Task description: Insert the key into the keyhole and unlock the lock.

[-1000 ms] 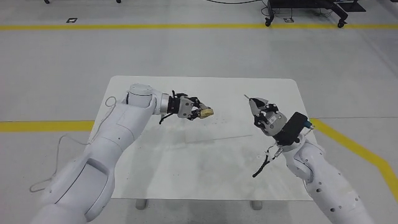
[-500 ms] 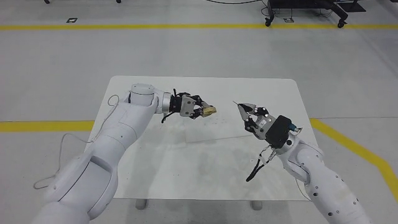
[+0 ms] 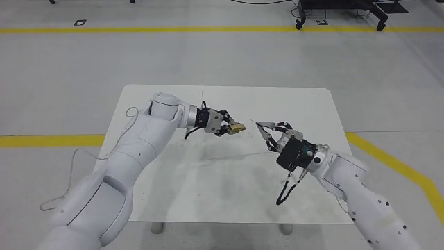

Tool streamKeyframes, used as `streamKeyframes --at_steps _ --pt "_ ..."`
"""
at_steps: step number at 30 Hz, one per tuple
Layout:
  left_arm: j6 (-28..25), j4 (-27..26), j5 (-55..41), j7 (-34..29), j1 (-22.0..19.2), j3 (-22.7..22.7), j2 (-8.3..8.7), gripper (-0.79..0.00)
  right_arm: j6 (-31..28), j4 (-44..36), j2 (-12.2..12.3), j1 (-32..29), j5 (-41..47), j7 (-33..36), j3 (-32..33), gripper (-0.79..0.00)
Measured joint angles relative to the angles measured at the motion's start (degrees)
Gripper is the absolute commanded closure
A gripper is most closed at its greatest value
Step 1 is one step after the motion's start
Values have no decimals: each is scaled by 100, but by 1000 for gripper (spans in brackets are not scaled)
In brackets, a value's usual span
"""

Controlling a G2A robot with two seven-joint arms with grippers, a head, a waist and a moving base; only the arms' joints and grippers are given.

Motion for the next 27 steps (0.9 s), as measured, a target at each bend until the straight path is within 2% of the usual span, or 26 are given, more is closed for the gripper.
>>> streamKeyframes --at_steps 6,10,18,27 --pt "417 -54 -61 246 11 105 -93 0 -158 -536 97 -368 -1504 534 52 0" --pt "342 -49 -11 546 -45 83 -121 0 -296 -742 132 -508 -2144 818 18 0" --pt "99 -181 193 694 -8 83 -121 0 -287 -817 93 -457 -2374 1354 -225 0" --pt "-270 -250 316 469 90 59 -106 0 -179 -826 8 -261 -2384 1979 -548 0"
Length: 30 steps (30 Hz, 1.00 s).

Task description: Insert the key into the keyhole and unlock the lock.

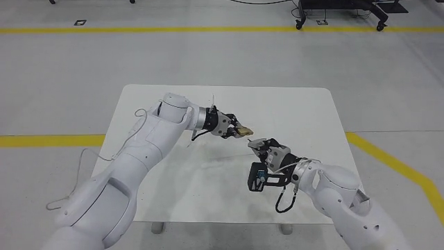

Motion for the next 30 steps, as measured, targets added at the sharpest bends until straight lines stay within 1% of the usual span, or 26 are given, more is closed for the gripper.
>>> streamKeyframes --at_steps 9,21,30 --pt "15 22 39 -52 20 -20 -21 0 121 86 -58 89 -219 430 -214 0" --pt "-5 43 179 -83 18 -10 -50 0 223 146 -110 144 -373 671 -312 0" --pt "-12 47 273 -90 17 -25 -60 0 190 113 -138 157 -409 661 -366 0"
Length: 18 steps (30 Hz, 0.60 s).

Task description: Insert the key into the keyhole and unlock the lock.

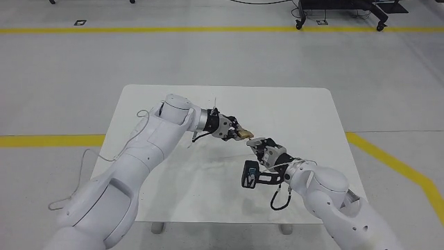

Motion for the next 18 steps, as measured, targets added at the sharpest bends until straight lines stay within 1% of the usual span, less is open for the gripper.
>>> streamKeyframes --at_steps 6,18 --pt "2 5 55 -12 2 -13 -4 0 54 -21 -21 -12 -227 248 -48 0" --pt "6 -13 122 1 15 -59 -10 0 -27 -28 -68 15 -320 311 -169 0"
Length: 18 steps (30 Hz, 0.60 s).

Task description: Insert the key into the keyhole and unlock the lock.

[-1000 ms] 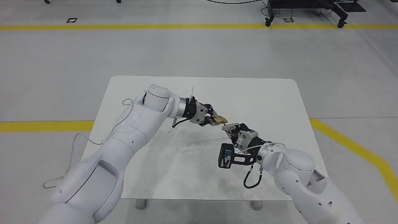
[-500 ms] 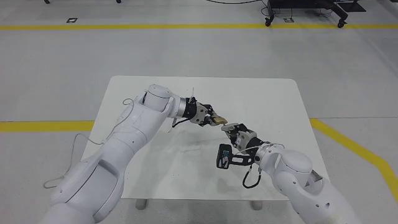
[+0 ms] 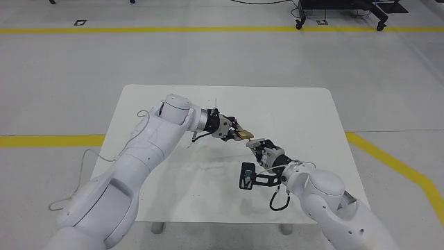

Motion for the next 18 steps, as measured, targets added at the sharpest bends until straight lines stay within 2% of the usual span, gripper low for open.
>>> streamKeyframes --at_steps 18 --pt "-38 -55 127 15 25 -61 1 0 -12 12 -64 41 16 148 22 0"
